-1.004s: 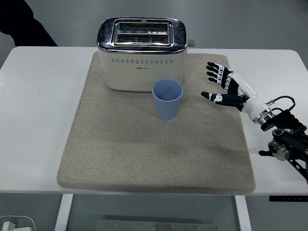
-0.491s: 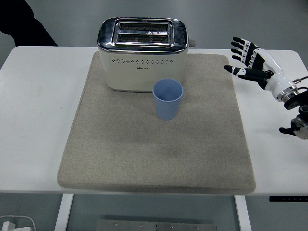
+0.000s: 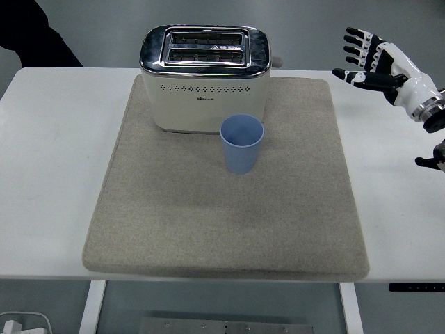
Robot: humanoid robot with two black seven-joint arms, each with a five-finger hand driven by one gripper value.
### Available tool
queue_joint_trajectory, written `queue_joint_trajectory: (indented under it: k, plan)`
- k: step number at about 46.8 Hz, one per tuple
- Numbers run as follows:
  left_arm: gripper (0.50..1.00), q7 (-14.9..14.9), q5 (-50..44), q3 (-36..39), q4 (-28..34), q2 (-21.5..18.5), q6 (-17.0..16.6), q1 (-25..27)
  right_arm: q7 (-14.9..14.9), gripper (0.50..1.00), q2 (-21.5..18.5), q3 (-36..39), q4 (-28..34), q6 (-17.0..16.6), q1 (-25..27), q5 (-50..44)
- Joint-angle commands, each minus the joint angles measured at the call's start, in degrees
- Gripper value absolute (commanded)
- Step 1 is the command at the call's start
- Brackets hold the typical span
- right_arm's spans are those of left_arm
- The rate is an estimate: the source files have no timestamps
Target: Put the water cup in front of the bread machine
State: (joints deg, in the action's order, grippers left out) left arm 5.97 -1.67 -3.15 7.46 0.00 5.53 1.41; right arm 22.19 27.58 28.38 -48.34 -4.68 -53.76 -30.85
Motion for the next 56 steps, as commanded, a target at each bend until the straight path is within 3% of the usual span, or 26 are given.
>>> queue_joint_trajectory:
  k: [1, 29, 34, 39, 48, 56]
  plan:
    - [1.000, 0.0, 0.0, 0.1, 0.0, 0.0, 0.0, 0.0, -1.2, 0.932, 0.2, 0.4, 0.3, 0.1, -1.0, 0.0]
    - [1.000, 0.0, 0.0, -0.2, 0.0, 0.0, 0.0, 0.0, -3.1, 0.932, 5.5, 3.9, 1.6, -0.8, -1.5, 1.0]
    - [1.000, 0.0, 0.0, -0.3, 0.0, 0.0, 0.0, 0.0, -3.6, 0.932, 5.3, 4.0, 1.9, -2.9, -1.6, 0.5]
    - [1.000, 0.0, 0.0, -0.3, 0.0, 0.0, 0.0, 0.0, -6.6, 0.932, 4.8, 5.2, 2.8, -4.7, -1.7, -0.1]
    - [1.000, 0.0, 0.0, -0.3, 0.0, 0.0, 0.0, 0.0, -13.1, 0.932, 3.3, 12.5, 4.0, -10.4, -1.4, -6.7]
    - [1.000, 0.0, 0.0, -0.3, 0.0, 0.0, 0.0, 0.0, -14.8, 0.932, 2.0, 19.7, 4.0, -15.0, 0.8, -13.3]
